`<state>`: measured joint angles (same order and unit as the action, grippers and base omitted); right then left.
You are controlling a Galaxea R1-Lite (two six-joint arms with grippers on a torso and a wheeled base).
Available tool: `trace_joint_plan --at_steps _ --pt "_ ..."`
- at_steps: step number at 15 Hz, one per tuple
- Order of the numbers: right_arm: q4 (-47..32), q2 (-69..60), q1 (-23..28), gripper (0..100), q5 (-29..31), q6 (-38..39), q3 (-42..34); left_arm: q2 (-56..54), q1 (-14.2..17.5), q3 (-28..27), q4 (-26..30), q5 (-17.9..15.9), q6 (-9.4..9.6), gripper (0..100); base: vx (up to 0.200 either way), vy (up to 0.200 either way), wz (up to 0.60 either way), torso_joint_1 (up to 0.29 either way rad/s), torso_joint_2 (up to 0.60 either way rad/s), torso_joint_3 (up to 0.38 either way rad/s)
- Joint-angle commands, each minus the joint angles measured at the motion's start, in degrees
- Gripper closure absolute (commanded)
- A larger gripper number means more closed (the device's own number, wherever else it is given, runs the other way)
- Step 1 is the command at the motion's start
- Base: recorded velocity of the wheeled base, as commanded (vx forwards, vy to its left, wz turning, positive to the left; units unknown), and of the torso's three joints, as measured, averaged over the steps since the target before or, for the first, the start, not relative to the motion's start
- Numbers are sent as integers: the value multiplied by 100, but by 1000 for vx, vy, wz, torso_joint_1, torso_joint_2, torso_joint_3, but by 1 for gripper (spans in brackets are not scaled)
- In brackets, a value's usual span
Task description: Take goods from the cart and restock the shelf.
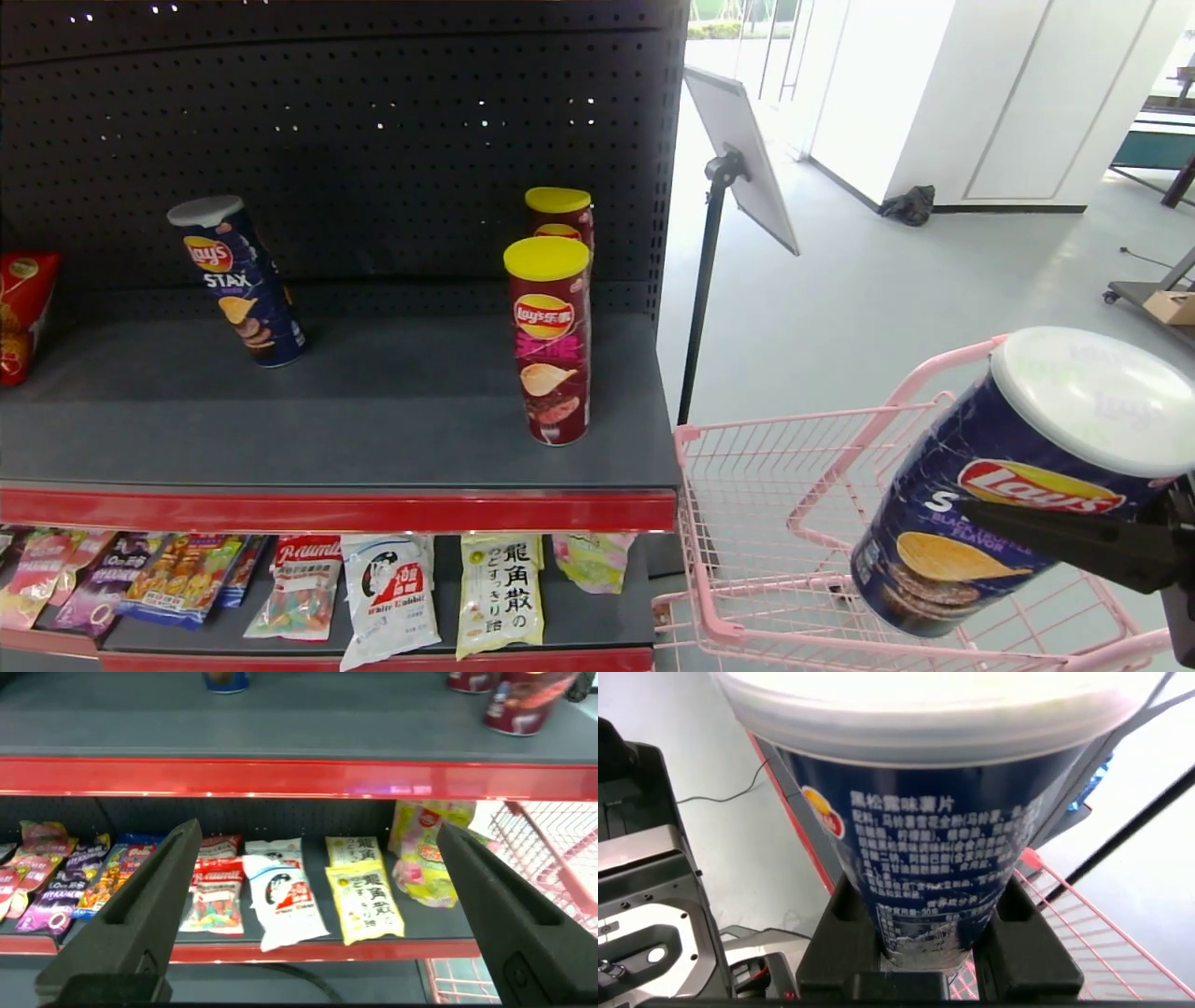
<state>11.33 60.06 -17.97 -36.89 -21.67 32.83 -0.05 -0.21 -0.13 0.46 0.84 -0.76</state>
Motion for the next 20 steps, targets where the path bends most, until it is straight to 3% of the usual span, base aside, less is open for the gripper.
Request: trace_joint_plan --at_steps 1,20 --pt "1 14 -5 100 -3 -3 4 5 3 -4 -2 -5 -4 0 0 200 0 2 2 -2" --pt "1 -21 -31 100 -3 -12 -40 5 3 -4 -2 -5 -4 0 0 200 0 2 3 3"
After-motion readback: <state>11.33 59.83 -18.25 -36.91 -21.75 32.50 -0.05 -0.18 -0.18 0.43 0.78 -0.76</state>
